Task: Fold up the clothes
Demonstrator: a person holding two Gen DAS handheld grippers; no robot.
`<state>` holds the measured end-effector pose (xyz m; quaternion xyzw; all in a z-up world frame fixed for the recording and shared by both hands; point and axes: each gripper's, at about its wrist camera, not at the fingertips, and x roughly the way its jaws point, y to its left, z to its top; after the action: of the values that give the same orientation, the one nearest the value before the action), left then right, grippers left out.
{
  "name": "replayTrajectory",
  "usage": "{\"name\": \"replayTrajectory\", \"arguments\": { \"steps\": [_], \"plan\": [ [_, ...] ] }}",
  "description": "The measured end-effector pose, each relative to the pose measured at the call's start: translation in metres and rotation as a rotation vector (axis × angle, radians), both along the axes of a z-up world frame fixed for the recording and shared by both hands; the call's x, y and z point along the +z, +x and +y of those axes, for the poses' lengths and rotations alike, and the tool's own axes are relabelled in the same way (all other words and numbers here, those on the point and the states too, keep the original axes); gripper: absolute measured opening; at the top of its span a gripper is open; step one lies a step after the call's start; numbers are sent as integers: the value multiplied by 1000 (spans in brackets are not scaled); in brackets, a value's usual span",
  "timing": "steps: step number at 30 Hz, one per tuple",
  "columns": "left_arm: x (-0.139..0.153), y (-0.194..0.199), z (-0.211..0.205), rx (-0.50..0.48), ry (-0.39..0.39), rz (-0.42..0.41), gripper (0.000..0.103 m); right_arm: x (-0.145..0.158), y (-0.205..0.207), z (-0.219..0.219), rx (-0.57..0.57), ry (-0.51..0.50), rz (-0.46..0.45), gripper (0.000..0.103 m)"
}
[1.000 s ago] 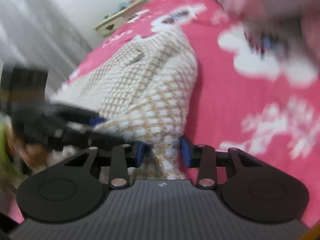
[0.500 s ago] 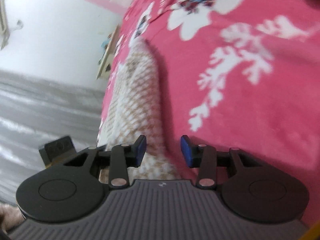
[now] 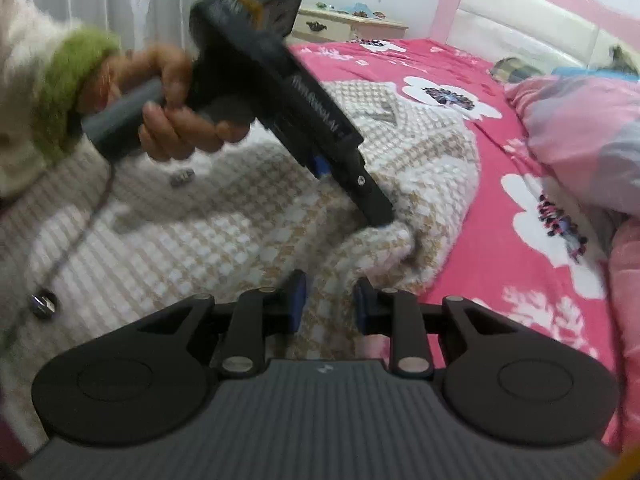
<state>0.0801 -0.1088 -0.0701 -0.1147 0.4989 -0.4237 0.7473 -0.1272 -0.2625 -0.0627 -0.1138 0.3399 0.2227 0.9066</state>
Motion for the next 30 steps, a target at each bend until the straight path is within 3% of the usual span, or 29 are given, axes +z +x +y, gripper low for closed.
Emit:
{"name": "replayTrajectory", "arguments": {
  "steps": [2,5,7,11,16,19,20,24,27,30],
  "plan": [
    [2,1,1,5,-12,12,38,7,3,-10,1,75,38,25],
    [6,-1,2,11,-31,21,21,8,8,-18,-4,168,92,26],
    [14,-5,-1,19,-36,-5,18,7,12,-25,-20,250,131,27],
    [30,-7,2,52,-75,-37,16,13,24,-53,-63,488,204,30],
    [37,-4,9,83,-94,-14,16,-10,37,-133,-227,923,272,33],
    [40,-7,9,83,-80,-27,16,-34,45,-158,-363,1011,284,33],
    [41,-7,10,83,-78,-29,16,-41,49,-163,-397,1016,290,33],
    [41,-7,10,92,-74,-23,16,-59,72,-132,-328,825,385,32],
    [39,-6,13,105,-77,-7,17,-56,72,-116,-280,857,376,32],
    [37,-4,15,116,-78,9,17,-45,67,-107,-276,815,342,32]
  ]
}}
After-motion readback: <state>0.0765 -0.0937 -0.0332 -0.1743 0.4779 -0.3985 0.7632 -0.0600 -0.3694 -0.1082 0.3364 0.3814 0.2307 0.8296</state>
